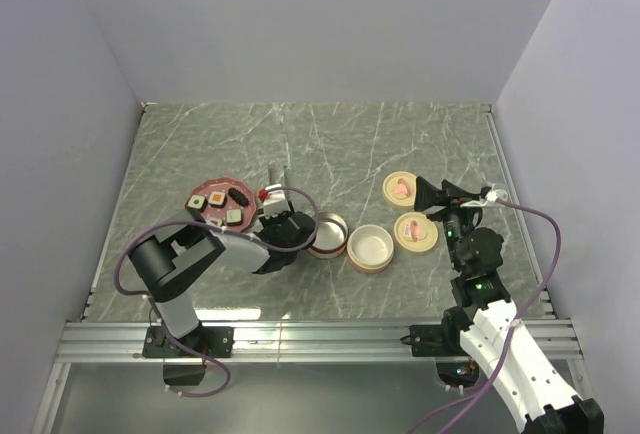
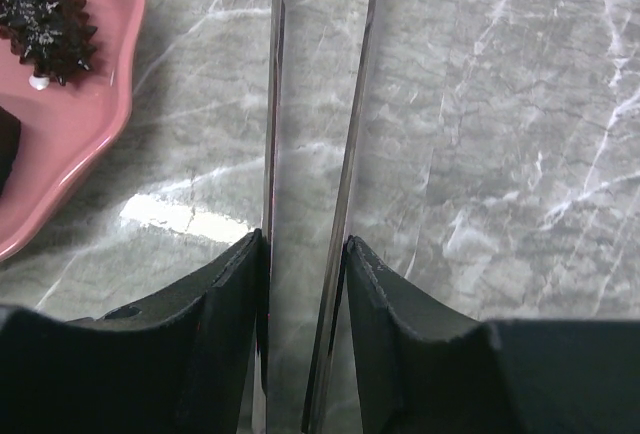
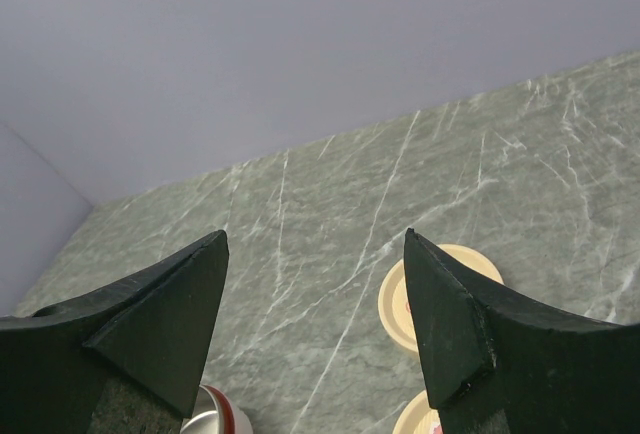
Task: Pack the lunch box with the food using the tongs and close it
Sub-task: Grab the clamp with the left arm
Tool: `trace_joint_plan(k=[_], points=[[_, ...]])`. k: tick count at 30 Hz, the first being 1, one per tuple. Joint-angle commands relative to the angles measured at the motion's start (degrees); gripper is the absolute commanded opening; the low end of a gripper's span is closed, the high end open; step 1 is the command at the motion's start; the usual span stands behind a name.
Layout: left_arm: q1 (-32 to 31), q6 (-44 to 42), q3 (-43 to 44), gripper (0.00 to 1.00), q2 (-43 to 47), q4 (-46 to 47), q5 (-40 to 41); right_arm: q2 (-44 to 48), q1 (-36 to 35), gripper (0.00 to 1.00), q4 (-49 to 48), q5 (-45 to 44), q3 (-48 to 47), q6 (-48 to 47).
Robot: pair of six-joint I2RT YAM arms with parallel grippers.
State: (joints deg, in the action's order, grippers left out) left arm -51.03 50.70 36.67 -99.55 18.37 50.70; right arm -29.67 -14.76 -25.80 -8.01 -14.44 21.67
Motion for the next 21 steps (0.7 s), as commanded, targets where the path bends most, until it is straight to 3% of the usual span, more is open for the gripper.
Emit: trace_joint_plan(k=[1,10,15,21], points=[[0.4,1.6,-1.4,0.45,-6.4,-14.2,-8.3,0.6,-0.3,0.77,-1.0,0.3,-0.3,0.4],[0.4,2.1,0.1,0.46,-8.6,-16.5,-8.3,-0.4,-0.3,0.78,-1.3,0.4,-0.6,0.2],[0.4,1.2,-1.2,0.23,-7.4,-14.3,-8.2,-0.5,-0.2,0.78,-1.5,0.3,-0.5,0.2],[0.4,-0.8,-2.5,0.23,0.0,-14.6,-6.7,-1.4,-0.3,0.78,-1.9,0.1,-0.6,0.1]])
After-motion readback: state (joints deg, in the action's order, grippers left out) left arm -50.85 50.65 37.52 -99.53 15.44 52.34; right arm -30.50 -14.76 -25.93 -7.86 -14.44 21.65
